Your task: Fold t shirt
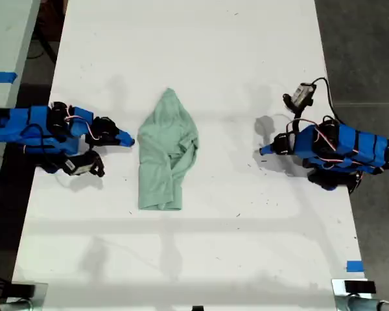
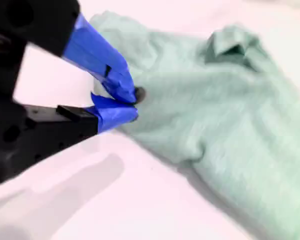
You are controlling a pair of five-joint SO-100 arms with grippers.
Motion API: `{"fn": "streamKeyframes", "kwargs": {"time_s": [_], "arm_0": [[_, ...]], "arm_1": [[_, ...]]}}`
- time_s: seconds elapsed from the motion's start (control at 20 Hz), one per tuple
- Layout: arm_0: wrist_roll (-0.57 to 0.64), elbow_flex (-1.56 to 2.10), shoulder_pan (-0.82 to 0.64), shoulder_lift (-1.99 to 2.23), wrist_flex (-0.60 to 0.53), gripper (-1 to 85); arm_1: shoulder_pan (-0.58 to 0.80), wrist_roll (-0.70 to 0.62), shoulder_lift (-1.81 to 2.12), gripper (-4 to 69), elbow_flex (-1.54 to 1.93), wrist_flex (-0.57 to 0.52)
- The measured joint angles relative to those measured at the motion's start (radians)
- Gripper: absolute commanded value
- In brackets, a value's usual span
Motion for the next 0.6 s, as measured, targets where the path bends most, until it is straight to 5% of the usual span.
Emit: {"fn": "streamKeyframes", "kwargs": {"time_s": [0.15, 0.6], "arm_0": [[0.048, 0.005, -0.075, 0.127, 0.110, -0.2], [0.058, 0.005, -0.072, 0.149, 0.120, -0.2]], "arm_1": [[0.000, 0.000, 0.000, 1.2, 0.000, 0.002], [-0.003, 0.000, 0.000, 1.2, 0.000, 0.002]]}}
